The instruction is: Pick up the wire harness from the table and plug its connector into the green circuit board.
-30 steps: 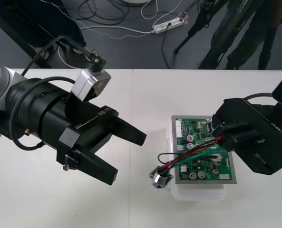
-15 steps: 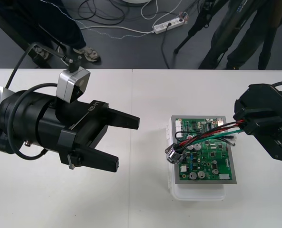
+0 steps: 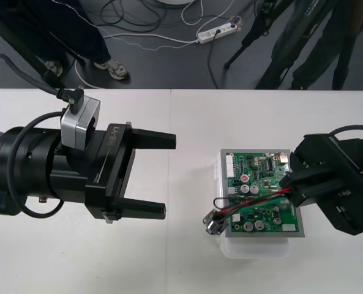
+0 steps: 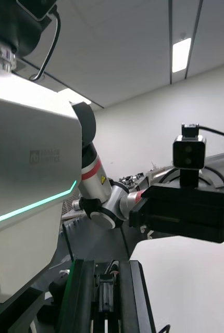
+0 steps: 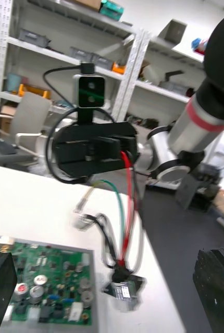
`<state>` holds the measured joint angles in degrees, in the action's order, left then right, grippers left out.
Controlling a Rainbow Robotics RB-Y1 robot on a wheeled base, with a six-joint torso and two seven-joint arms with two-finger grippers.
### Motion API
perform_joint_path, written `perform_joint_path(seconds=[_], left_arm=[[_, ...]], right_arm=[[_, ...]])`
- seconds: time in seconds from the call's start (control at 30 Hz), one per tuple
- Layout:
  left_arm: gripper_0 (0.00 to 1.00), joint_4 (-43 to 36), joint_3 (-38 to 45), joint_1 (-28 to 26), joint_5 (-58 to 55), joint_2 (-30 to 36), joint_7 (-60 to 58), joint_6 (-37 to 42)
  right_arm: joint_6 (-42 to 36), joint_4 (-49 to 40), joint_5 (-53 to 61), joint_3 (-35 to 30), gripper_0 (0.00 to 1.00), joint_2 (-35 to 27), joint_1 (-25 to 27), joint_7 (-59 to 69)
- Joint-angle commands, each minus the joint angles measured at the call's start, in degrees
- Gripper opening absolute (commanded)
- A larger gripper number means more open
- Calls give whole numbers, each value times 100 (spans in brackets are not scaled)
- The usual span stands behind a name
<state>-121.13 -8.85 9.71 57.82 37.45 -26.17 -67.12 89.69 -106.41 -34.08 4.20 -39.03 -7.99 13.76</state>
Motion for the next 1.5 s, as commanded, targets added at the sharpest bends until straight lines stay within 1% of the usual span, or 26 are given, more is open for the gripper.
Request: perform_joint_path(seconds=[0.03,0.3,0.5,0.8,1.2,1.5], left_arm=[[100,-587,375,-400,335,236,-90,717],[100,-868,419,-646,388,377,-46,1139],[100,-947,446,-646,467,447,-2,1289],[100,-938,419,-356,467,719,-151,1297],[100,-912,217,-119,485,719,-441,1297],[100,-894,112,83,590,711,-617,1297]], right_arm=[[-215,-292,-222,-183,0,-175,210,-66],[-892,-292,-354,-192,0,-157,254,-101],[-1323,-380,-363,-227,0,-166,360,-198],[-2034,-1101,-916,-517,0,-166,729,-225],[-2500,-1250,-1285,-526,0,-96,773,-181],[-2825,-1874,-1936,-543,0,177,975,-242]])
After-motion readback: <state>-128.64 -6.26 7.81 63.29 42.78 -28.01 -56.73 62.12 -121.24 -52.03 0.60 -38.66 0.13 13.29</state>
